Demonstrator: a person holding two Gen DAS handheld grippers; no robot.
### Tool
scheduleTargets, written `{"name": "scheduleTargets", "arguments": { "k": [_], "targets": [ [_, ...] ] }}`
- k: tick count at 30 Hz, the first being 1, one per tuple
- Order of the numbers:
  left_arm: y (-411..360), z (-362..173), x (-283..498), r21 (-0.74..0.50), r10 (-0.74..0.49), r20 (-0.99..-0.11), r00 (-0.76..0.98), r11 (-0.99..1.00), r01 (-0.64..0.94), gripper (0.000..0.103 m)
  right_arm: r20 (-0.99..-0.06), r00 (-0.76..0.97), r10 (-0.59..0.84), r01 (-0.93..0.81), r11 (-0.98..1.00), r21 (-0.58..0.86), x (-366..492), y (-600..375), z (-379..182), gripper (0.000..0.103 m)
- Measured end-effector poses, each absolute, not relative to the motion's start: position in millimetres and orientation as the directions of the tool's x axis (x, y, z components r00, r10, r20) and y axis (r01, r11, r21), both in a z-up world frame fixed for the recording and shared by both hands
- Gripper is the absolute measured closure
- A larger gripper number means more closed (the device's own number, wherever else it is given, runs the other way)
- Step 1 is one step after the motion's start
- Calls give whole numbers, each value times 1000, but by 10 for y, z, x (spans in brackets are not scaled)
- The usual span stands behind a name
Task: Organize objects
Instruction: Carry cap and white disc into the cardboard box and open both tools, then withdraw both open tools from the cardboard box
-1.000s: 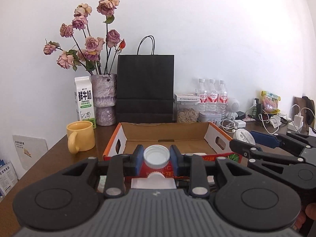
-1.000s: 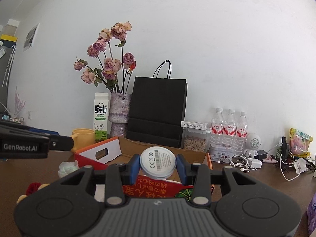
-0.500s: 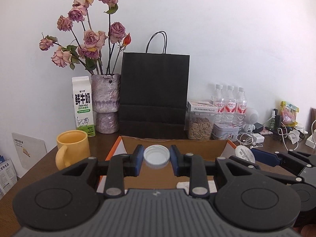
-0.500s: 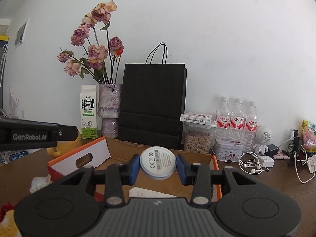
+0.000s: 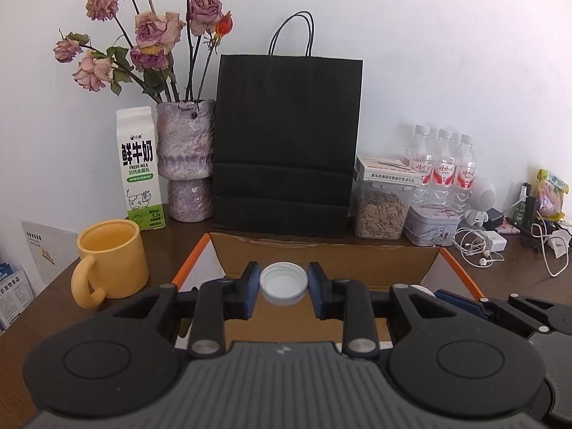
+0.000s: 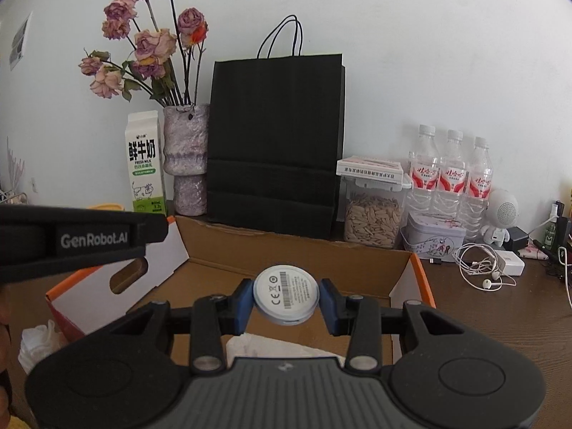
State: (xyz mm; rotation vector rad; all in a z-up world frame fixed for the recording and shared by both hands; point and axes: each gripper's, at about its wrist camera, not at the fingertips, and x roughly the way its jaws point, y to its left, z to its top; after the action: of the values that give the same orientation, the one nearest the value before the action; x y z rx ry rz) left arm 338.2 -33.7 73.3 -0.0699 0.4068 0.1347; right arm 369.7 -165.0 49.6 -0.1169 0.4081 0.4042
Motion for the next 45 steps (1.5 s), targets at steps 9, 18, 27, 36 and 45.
{"name": "scheduleTargets", "arguments": {
  "k": [9,18,27,36,45],
  "targets": [
    [-313,647,3416,-47,102,-444,890,990,-136,57,-458,823,337,-389,921,-22,3743,-1677,395,63],
    [-368,673,3382,-15,141,-422,895,987,-163,0,-456,831,318,-356,934,2,3729,-1756,385,0],
    [-345,706,3339,-31,140,-413,900,985,-167,0,-436,841,319,-355,935,-1,3659,-1781,414,0],
    [-344,797,3196,-52,131,-377,917,985,-162,0,-399,855,331,-365,931,-11,3496,-1819,503,0],
    [-307,930,2706,-67,119,-275,954,988,-142,0,-318,880,354,-384,923,-36,3109,-1970,624,0]
  ]
}}
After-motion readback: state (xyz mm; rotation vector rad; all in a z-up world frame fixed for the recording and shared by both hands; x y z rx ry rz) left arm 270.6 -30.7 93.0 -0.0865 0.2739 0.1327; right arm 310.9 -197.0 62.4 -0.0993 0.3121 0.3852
